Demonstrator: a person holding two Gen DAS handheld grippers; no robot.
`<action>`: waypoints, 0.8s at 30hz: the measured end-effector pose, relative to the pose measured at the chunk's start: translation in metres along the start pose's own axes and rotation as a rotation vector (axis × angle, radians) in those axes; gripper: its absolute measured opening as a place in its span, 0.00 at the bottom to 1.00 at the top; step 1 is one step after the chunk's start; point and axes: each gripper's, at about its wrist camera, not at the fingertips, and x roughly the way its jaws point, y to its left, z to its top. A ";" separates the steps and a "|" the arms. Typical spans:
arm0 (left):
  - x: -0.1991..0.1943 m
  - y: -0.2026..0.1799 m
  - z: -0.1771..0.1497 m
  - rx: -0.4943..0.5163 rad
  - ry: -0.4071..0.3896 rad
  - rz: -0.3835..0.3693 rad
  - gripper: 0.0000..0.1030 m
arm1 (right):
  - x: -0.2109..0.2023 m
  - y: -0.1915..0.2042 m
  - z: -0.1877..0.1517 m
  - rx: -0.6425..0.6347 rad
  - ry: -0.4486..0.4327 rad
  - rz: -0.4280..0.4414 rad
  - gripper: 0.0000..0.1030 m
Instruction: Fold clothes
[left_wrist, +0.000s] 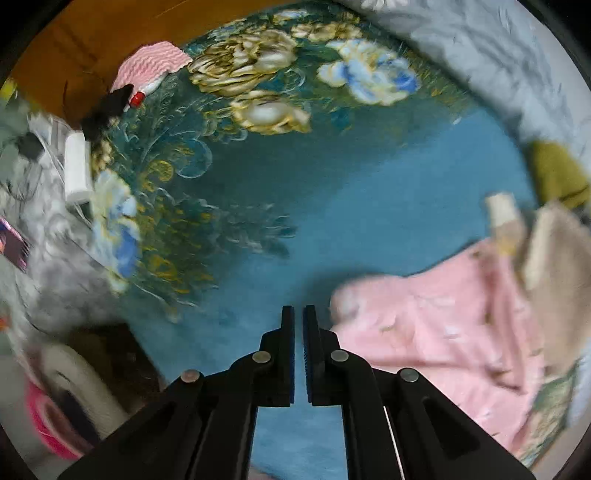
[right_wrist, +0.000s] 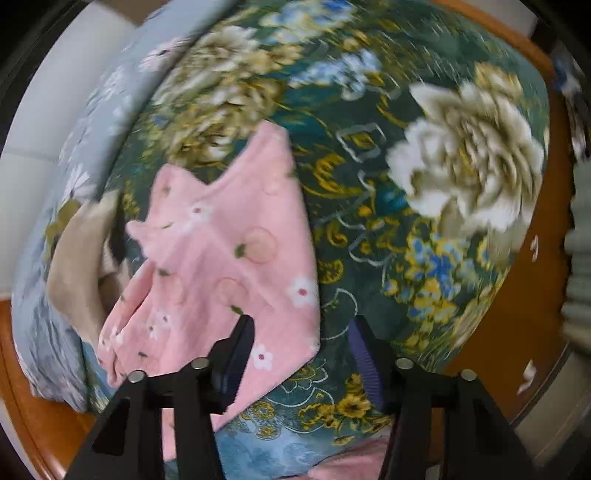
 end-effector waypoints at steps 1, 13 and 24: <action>0.005 0.005 0.001 0.004 0.015 0.010 0.04 | -0.005 0.005 0.000 -0.037 -0.008 -0.010 0.59; -0.052 -0.054 -0.082 0.054 0.008 -0.282 0.37 | 0.025 0.065 0.036 -0.270 0.026 -0.032 0.63; -0.158 -0.054 -0.187 -0.053 -0.168 -0.295 0.50 | 0.112 0.107 0.081 -0.578 0.194 -0.080 0.63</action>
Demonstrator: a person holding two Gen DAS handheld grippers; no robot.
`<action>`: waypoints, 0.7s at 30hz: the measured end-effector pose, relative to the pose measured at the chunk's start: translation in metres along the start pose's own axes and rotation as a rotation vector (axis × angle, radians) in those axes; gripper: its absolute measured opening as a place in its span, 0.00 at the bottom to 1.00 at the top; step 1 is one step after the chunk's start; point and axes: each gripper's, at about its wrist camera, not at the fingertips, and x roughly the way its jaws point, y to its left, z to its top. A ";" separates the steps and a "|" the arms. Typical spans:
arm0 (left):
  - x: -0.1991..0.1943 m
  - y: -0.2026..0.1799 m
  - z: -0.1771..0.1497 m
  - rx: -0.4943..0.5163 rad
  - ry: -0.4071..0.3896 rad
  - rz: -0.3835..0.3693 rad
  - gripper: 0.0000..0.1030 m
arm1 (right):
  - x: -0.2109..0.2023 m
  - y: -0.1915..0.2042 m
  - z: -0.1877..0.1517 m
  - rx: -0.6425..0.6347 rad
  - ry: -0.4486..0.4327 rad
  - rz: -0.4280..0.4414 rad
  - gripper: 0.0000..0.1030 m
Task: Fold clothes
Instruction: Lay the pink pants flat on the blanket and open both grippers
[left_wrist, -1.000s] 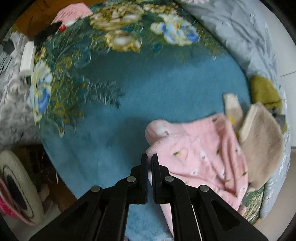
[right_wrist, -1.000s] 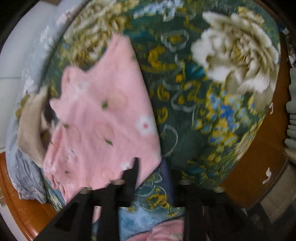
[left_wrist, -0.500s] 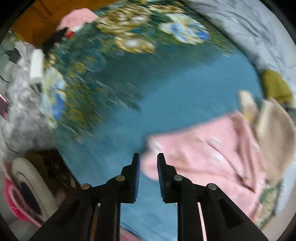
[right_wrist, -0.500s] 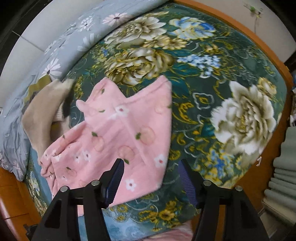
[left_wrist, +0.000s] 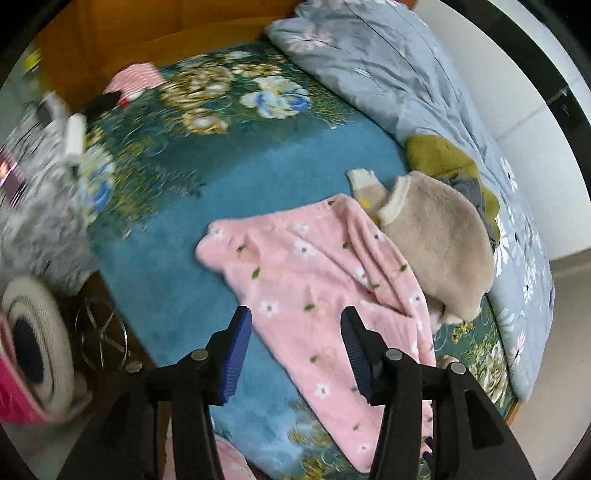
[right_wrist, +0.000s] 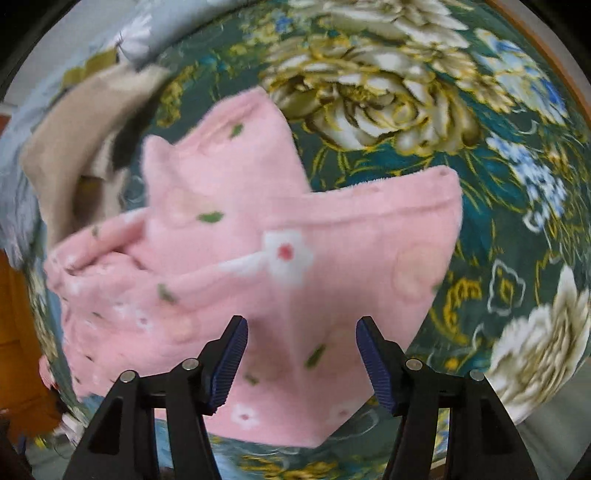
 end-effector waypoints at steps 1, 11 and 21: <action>-0.006 0.000 -0.009 -0.011 -0.004 0.010 0.50 | 0.004 0.000 0.003 -0.010 0.013 0.008 0.62; -0.024 -0.015 -0.071 -0.028 0.004 0.060 0.50 | 0.007 -0.017 0.010 -0.087 0.060 0.082 0.04; 0.004 -0.079 -0.085 0.097 0.065 -0.002 0.50 | -0.046 -0.206 -0.055 0.211 -0.064 0.057 0.03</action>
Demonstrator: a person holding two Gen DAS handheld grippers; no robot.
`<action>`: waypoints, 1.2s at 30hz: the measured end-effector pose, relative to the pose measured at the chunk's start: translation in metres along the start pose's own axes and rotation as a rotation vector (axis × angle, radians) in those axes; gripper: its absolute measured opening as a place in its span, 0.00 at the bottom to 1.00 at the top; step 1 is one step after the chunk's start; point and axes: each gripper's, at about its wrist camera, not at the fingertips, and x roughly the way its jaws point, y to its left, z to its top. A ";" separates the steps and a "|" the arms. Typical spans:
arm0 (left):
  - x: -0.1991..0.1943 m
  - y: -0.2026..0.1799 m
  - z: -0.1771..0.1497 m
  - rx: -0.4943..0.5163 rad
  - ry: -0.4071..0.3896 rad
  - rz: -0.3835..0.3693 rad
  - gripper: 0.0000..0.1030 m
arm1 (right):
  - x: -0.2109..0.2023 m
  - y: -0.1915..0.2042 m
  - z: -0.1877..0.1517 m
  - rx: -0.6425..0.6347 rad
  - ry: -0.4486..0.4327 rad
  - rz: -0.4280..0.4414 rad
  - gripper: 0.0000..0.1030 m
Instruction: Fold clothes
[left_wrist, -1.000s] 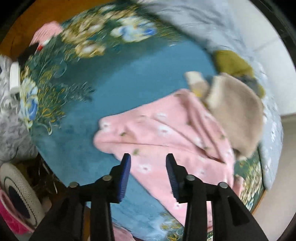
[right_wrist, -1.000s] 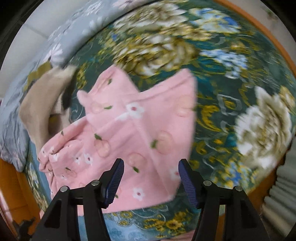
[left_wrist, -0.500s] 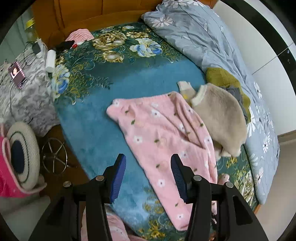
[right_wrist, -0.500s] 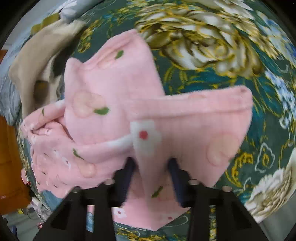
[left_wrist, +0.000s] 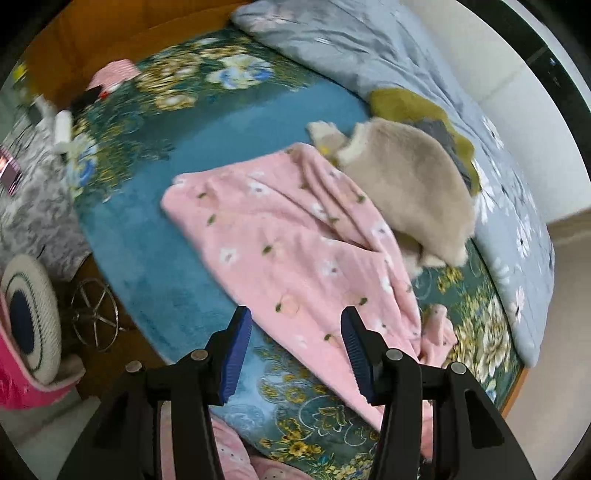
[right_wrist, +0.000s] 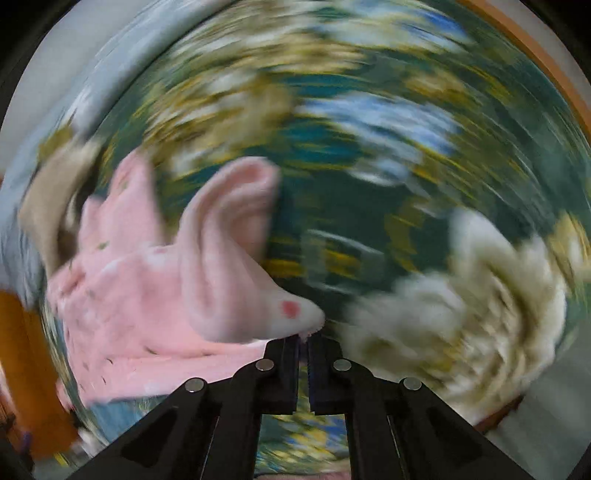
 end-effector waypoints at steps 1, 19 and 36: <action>0.003 -0.007 0.000 0.014 0.007 -0.005 0.50 | 0.000 -0.020 -0.008 0.049 0.004 -0.009 0.03; 0.004 0.020 0.010 -0.063 0.007 -0.006 0.50 | -0.058 0.013 0.047 0.060 -0.159 0.042 0.62; -0.012 0.078 -0.005 -0.184 -0.012 0.065 0.55 | 0.090 0.284 0.085 -0.374 0.180 -0.013 0.03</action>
